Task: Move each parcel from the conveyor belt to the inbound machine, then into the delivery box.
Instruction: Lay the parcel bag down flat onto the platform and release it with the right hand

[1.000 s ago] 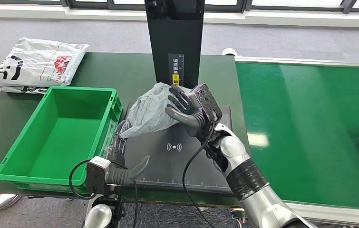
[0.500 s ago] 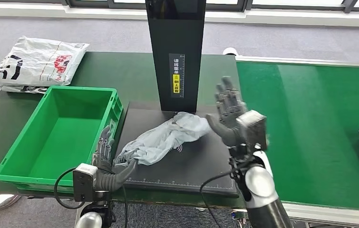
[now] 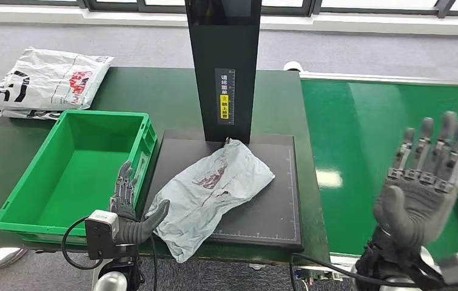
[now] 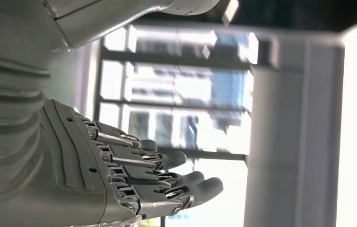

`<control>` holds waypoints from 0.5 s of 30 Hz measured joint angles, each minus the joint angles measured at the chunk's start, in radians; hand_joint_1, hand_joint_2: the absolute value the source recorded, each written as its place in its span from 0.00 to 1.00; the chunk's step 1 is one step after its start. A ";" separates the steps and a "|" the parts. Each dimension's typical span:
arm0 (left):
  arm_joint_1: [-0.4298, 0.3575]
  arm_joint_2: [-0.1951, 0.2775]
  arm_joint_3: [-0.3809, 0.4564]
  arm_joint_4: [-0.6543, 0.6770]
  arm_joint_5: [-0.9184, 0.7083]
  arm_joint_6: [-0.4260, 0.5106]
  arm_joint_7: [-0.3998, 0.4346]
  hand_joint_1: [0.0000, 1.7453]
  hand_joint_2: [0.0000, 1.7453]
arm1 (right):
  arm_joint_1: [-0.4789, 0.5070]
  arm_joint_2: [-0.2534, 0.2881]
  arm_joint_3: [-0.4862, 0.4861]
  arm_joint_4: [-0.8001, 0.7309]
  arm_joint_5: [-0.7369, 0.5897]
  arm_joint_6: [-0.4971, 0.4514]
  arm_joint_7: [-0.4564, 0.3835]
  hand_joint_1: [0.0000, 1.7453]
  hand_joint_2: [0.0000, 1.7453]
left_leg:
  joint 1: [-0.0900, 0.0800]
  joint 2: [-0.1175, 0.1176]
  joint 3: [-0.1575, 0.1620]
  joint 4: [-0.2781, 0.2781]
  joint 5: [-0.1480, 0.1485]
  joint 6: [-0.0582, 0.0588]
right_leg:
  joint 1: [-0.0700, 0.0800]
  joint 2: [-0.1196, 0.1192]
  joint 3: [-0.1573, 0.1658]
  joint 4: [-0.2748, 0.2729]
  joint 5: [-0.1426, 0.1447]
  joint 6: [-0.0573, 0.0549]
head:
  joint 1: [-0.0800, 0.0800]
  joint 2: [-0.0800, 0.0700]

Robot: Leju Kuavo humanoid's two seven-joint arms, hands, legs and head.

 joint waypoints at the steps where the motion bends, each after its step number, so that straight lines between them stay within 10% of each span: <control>1: 0.000 0.000 0.002 0.000 -0.002 -0.003 0.000 0.00 1.00 | 0.024 0.002 -0.015 -0.027 -0.019 -0.031 -0.028 0.00 1.00 | 0.000 -0.001 0.000 0.000 0.000 0.000 | 0.000 -0.001 0.000 0.000 0.000 0.000 | 0.000 0.000; 15: -0.014 0.013 0.009 -0.005 -0.238 -0.055 0.076 0.00 1.00 | 0.268 0.073 -0.254 -0.192 -0.188 -0.007 -0.128 0.00 1.00 | 0.000 0.000 0.001 0.000 -0.003 0.000 | 0.000 0.001 0.001 0.000 -0.002 0.000 | 0.000 0.000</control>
